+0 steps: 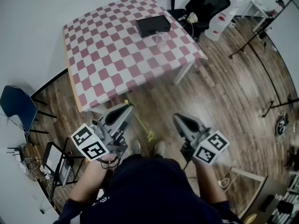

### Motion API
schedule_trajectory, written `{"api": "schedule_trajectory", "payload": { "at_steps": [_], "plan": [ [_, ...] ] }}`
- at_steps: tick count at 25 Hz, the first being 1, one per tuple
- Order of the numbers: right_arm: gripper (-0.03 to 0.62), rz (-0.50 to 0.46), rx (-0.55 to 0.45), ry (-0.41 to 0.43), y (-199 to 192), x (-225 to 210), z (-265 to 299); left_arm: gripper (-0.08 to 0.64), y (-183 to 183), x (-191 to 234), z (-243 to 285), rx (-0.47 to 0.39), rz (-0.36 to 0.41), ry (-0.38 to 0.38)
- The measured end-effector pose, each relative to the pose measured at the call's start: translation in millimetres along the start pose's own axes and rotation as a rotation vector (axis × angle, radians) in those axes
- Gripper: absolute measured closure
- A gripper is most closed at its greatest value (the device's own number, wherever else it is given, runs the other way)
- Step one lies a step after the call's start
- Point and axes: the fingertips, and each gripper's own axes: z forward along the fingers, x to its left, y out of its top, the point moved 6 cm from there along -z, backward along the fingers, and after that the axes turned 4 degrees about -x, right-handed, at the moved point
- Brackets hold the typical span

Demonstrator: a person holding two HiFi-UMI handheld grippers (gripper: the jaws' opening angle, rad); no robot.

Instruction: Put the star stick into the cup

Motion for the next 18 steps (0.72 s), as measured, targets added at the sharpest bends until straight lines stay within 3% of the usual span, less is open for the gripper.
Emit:
{"api": "schedule_trajectory", "payload": {
  "at_steps": [18],
  "plan": [
    [0.577, 0.012, 0.031, 0.047, 4, -31, -38, 0.528, -34, -33, 32, -0.003, 0.011, 0.039]
  ]
}}
